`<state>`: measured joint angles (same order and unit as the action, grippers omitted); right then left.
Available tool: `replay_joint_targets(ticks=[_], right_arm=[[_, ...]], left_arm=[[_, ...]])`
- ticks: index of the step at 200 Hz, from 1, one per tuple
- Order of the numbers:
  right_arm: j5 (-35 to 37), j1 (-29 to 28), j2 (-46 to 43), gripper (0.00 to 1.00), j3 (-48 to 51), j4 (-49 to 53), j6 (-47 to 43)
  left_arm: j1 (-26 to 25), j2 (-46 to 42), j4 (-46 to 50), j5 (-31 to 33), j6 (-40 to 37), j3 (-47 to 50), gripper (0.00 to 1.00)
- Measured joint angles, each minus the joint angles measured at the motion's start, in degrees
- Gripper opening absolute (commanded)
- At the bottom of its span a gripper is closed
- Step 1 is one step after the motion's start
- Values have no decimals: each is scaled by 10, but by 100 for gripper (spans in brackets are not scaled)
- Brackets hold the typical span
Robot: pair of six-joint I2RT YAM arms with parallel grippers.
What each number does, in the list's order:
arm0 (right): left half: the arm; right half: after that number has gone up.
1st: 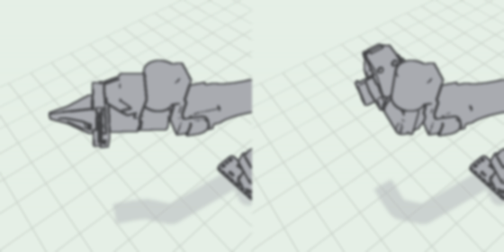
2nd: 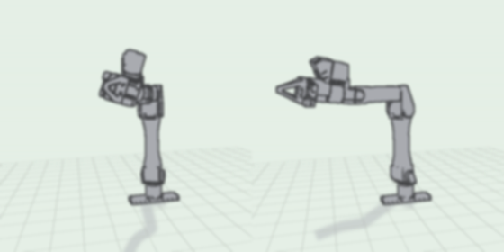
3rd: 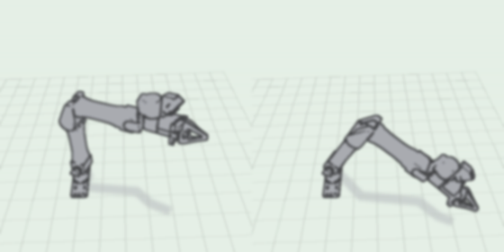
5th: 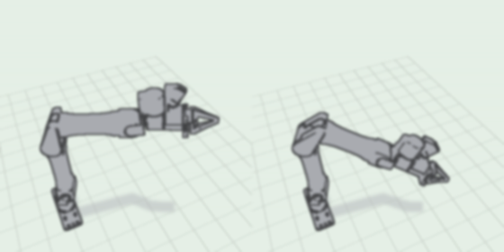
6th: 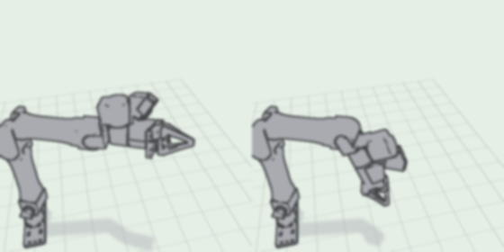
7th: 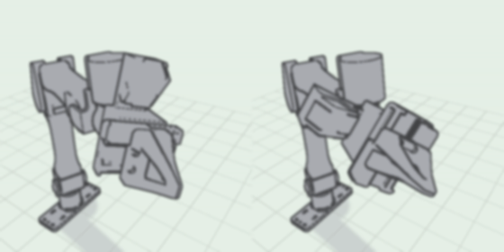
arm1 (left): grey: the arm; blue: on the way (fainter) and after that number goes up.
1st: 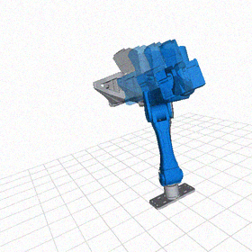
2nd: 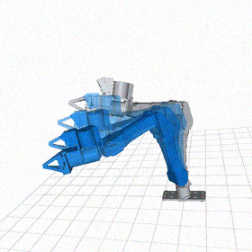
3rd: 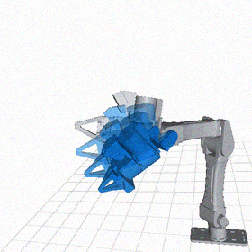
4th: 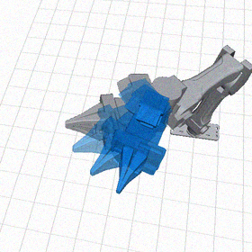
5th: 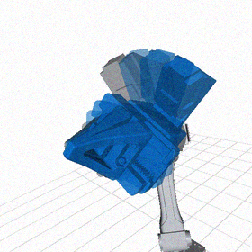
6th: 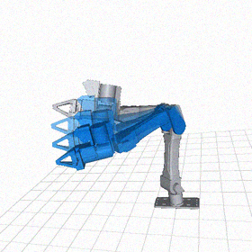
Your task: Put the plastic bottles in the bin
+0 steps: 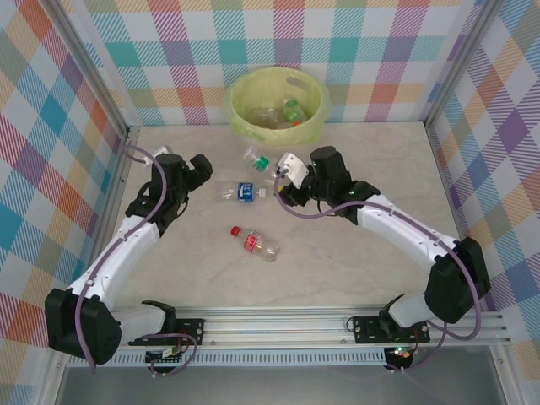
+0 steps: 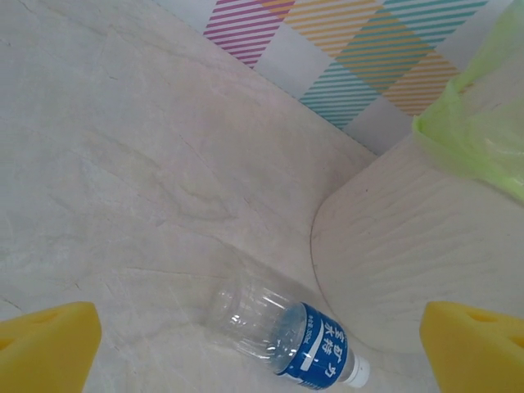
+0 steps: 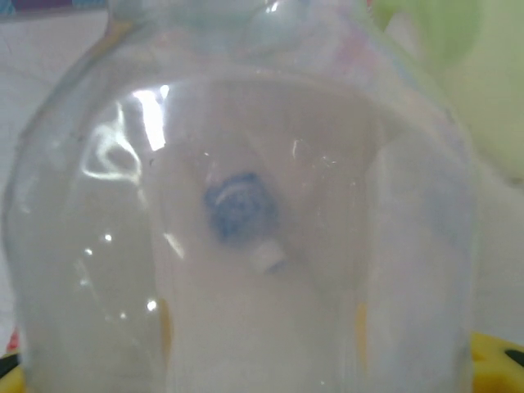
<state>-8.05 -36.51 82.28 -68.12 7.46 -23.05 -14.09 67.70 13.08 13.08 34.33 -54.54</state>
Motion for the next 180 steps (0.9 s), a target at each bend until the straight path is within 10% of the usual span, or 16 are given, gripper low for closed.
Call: replay_joint_targets(ticks=[180], right_arm=[[83,114,271,37,-479,33,-21]], left_arm=[[26,-57,10,-28,39,57,100]])
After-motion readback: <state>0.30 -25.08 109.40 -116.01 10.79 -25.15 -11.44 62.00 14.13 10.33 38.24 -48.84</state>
